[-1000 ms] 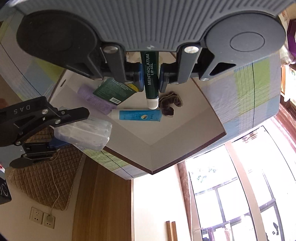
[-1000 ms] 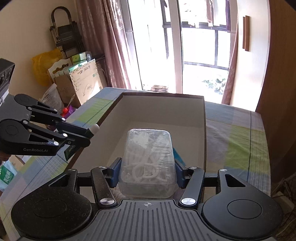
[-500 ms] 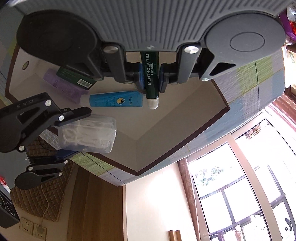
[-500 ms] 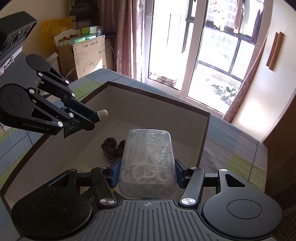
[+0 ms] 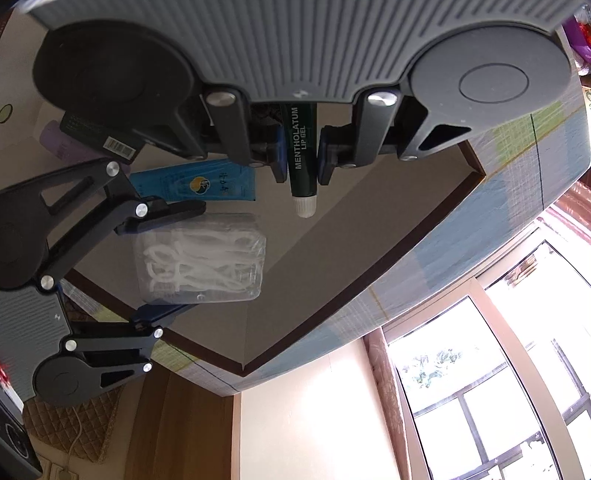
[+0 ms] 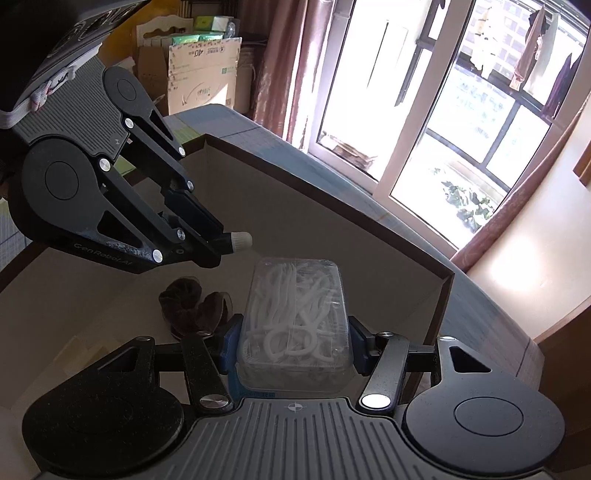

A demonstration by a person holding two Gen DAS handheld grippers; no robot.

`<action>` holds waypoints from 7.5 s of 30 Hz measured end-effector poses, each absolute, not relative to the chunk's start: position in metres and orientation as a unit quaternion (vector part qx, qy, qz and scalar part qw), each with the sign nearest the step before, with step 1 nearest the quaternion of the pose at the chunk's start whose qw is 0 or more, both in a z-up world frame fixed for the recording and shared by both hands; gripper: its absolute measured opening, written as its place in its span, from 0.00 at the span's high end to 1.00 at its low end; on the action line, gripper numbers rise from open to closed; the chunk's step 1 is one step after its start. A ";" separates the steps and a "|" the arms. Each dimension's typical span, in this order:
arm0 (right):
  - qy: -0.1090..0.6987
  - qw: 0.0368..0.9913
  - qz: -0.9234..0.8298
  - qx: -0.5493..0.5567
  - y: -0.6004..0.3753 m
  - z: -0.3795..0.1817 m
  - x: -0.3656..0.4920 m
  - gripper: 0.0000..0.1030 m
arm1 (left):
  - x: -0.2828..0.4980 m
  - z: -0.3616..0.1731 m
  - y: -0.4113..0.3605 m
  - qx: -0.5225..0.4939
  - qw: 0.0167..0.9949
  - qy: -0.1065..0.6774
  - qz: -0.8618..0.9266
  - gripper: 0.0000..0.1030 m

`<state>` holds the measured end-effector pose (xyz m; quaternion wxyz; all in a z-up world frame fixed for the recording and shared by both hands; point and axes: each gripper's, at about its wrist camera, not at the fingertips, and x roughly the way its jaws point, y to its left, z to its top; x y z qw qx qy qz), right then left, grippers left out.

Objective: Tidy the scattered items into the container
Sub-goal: 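Carry the lip-gel tube and floss box over the brown box and lower them, then open the left gripper releasing the lip-gel tube while the right gripper releases the floss box, then withdraw both grippers from the box back over the remaining items, then grasp the white pill bottle with the left gripper while the right gripper grasps the red candy packet, then carry the pill bottle and candy packet over the brown box with both grippers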

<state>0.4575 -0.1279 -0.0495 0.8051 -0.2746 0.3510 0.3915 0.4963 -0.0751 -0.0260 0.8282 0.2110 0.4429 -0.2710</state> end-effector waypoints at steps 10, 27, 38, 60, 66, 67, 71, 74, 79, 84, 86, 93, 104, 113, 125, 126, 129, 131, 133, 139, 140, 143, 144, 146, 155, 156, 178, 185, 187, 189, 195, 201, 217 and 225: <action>0.362 0.793 0.389 -0.299 -0.114 -0.064 0.469 0.42 | 0.520 -0.047 -0.085 0.239 0.814 0.459 -0.264 0.87; 0.366 0.793 0.373 -0.313 -0.109 -0.076 0.483 0.42 | 0.524 -0.050 -0.078 0.231 0.821 0.454 -0.257 0.86; 0.381 0.789 0.373 -0.304 -0.125 -0.065 0.470 0.42 | 0.520 -0.042 -0.069 0.222 0.827 0.451 -0.253 0.86; 0.399 0.820 0.357 -0.200 -0.153 -0.011 0.409 0.12 | 0.462 0.002 -0.060 0.199 0.845 0.432 -0.243 0.64; 0.402 0.831 0.347 -0.168 -0.159 0.005 0.385 0.12 | 0.432 0.017 -0.054 0.186 0.853 0.428 -0.235 0.48; 0.402 0.832 0.345 -0.164 -0.159 0.007 0.381 0.12 | 0.426 0.020 -0.053 0.184 0.854 0.427 -0.233 0.47; 0.404 0.839 0.334 -0.146 -0.163 0.018 0.364 0.12 | 0.404 0.033 -0.052 0.182 0.860 0.419 -0.227 0.37; 0.404 0.846 0.322 -0.135 -0.164 0.021 0.352 0.12 | 0.389 0.043 -0.049 0.176 0.864 0.415 -0.224 0.35; 0.404 0.856 0.301 -0.116 -0.168 0.027 0.330 0.12 | 0.364 0.058 -0.046 0.170 0.871 0.406 -0.220 0.32; 0.401 0.865 0.283 -0.105 -0.174 0.033 0.310 0.12 | 0.339 0.068 -0.042 0.166 0.874 0.399 -0.220 0.31; 0.400 0.868 0.276 -0.100 -0.177 0.035 0.303 0.12 | 0.330 0.071 -0.039 0.166 0.875 0.398 -0.219 0.31; 0.396 0.875 0.266 -0.086 -0.176 0.038 0.277 0.12 | 0.301 0.076 -0.027 0.160 0.879 0.396 -0.212 0.31; 0.390 0.879 0.266 -0.067 -0.169 0.037 0.239 0.12 | 0.263 0.074 0.000 0.148 0.882 0.403 -0.194 0.31; 0.391 0.879 0.268 -0.044 -0.167 0.029 0.219 0.12 | 0.240 0.067 0.030 0.127 0.886 0.413 -0.170 0.31; 0.401 0.864 0.301 -0.033 -0.173 0.014 0.204 0.12 | 0.203 0.036 0.074 0.096 0.887 0.443 -0.090 0.43; 0.401 0.864 0.304 -0.033 -0.174 0.013 0.203 0.12 | 0.200 0.032 0.076 0.095 0.885 0.448 -0.086 0.44; 0.404 0.865 0.299 -0.018 -0.179 0.006 0.201 0.12 | 0.193 0.019 0.076 0.109 0.879 0.455 -0.092 0.49; 0.410 0.867 0.284 -0.001 -0.182 0.002 0.197 0.12 | 0.191 0.010 0.075 0.125 0.874 0.458 -0.103 0.54; 0.421 0.868 0.262 0.021 -0.186 -0.003 0.192 0.12 | 0.193 0.001 0.076 0.134 0.868 0.464 -0.118 0.59; 0.451 0.870 0.177 0.086 -0.187 -0.023 0.169 0.12 | 0.216 -0.023 0.080 0.138 0.847 0.475 -0.193 0.63; 0.457 0.870 0.159 0.096 -0.185 -0.027 0.164 0.12 | 0.221 -0.028 0.081 0.137 0.842 0.478 -0.207 0.66; 0.469 0.864 0.115 0.141 -0.177 -0.038 0.149 0.12 | 0.238 -0.044 0.086 0.132 0.828 0.490 -0.238 0.73; 0.471 0.863 0.102 0.153 -0.175 -0.040 0.145 0.12 | 0.243 -0.049 0.087 0.131 0.823 0.495 -0.245 0.74; 0.474 0.860 0.080 0.172 -0.170 -0.043 0.137 0.12 | 0.253 -0.059 0.090 0.129 0.813 0.505 -0.259 0.74; 0.483 0.841 0.024 0.243 -0.147 -0.048 0.127 0.12 | 0.281 -0.088 0.088 0.125 0.789 0.523 -0.296 0.78; 0.484 0.838 0.027 0.252 -0.142 -0.050 0.127 0.12 | 0.282 -0.089 0.090 0.124 0.790 0.521 -0.297 0.78; 0.433 0.840 -0.107 0.309 -0.011 -0.082 0.184 0.12 | 0.300 -0.078 0.197 0.103 0.809 0.518 -0.259 0.78; 0.446 0.852 -0.145 0.234 0.008 -0.090 0.189 0.46 | 0.303 -0.078 0.205 0.096 0.806 0.519 -0.267 0.78; 0.450 0.858 -0.134 0.208 0.008 -0.091 0.187 0.59 | 0.304 -0.079 0.204 0.095 0.806 0.519 -0.269 0.78; 0.460 0.858 -0.111 0.202 0.002 -0.092 0.179 0.65 | 0.304 -0.080 0.205 0.093 0.806 0.519 -0.271 0.78; 0.500 0.854 -0.039 0.140 -0.022 -0.089 0.140 0.66 | 0.301 -0.080 0.202 0.092 0.804 0.519 -0.276 0.78; 0.512 0.850 -0.017 0.122 -0.044 -0.083 0.119 0.15 | 0.297 -0.080 0.196 0.095 0.801 0.520 -0.280 0.78; 0.496 0.866 -0.001 0.066 -0.032 -0.085 0.124 0.67 | 0.276 -0.080 0.179 0.107 0.801 0.520 -0.276 0.78; 0.513 0.851 0.060 0.092 -0.055 -0.078 0.098 0.67 | 0.254 -0.072 0.164 0.113 0.804 0.520 -0.266 0.78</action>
